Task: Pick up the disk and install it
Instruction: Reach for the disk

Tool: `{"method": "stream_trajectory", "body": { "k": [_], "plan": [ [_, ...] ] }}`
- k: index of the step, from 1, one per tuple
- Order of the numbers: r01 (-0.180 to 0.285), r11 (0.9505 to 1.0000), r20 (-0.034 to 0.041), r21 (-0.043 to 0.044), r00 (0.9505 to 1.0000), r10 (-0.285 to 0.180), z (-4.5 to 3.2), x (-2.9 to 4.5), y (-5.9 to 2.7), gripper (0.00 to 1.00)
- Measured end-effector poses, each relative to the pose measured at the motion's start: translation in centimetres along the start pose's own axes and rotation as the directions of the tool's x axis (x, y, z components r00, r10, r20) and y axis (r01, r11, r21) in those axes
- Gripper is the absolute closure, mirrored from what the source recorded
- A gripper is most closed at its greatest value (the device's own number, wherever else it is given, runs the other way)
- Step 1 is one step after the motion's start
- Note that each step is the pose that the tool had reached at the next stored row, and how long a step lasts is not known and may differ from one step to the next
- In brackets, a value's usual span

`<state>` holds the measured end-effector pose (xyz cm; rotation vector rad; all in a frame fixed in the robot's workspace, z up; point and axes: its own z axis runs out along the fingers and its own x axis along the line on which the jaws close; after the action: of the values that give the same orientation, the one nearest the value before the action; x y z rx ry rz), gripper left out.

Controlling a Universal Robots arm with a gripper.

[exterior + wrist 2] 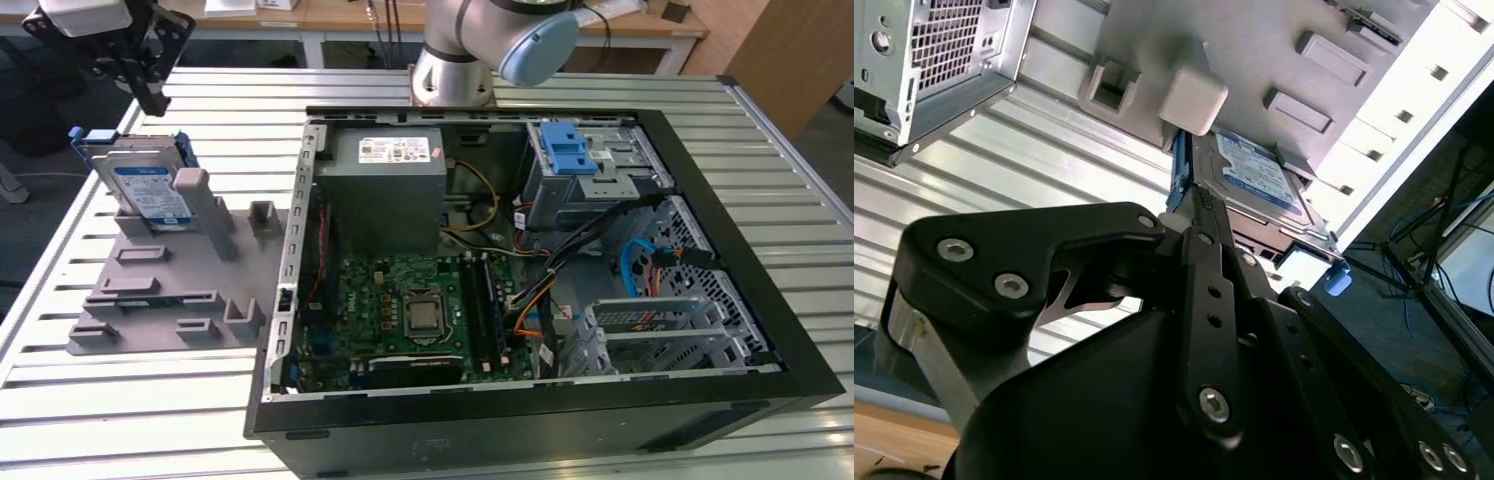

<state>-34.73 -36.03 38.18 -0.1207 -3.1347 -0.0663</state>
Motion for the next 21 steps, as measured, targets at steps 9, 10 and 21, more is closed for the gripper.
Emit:
{"method": "stream_trajectory", "body": {
  "k": [9, 10, 21],
  "plan": [
    [0.0, 1.0, -0.0001, 0.0001, 1.0, 0.0, 0.3, 1.53, -0.02, 0.89],
    [0.0, 1.0, 0.0, 0.0001, 1.0, 0.0, 0.33, 1.72, -0.03, 0.89],
    [0.0, 1.0, 0.0, 0.0, 1.0, 0.0, 0.59, 3.78, -0.11, 0.89]
  ]
}}
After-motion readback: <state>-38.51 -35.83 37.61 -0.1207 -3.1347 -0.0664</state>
